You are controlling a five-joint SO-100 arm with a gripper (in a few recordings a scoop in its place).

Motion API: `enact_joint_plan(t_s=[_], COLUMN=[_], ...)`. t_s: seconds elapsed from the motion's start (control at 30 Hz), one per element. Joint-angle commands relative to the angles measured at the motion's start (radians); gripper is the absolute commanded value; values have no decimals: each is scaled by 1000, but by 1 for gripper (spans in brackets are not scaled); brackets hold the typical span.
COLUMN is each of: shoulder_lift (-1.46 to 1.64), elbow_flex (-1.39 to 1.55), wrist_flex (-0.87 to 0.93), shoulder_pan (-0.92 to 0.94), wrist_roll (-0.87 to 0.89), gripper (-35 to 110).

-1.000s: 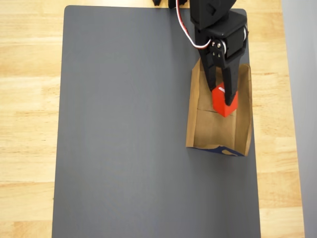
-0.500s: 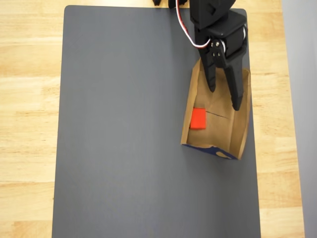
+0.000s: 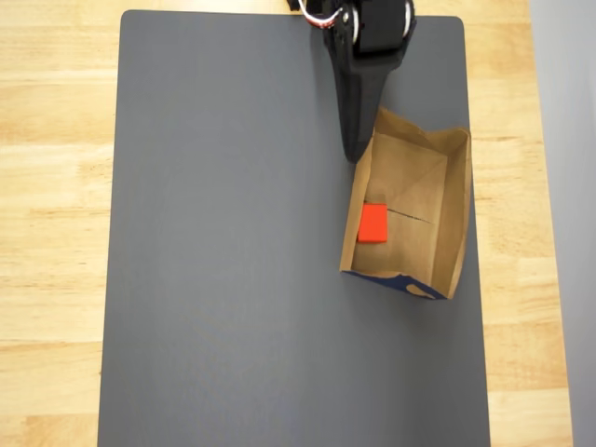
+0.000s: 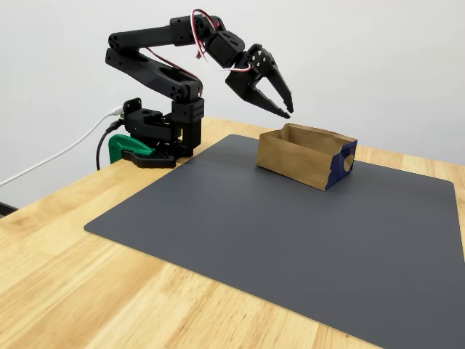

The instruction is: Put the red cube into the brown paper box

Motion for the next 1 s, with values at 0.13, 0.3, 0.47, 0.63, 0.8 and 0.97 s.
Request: enact_joint_plan(t_s=[0.13, 0.3, 0.47, 0.63, 0.8, 0.97], shoulder_lift=[218, 252, 252, 252, 253, 253], elbow_flex=[84, 115, 121, 121, 121, 121], wrist_flex=[87, 144, 199, 265, 267, 267], shoulder_pan=[71, 69, 69, 71, 78, 84], wrist_roll=[-9, 6, 5, 9, 21, 29], gripper=[0, 0, 0, 0, 0, 0])
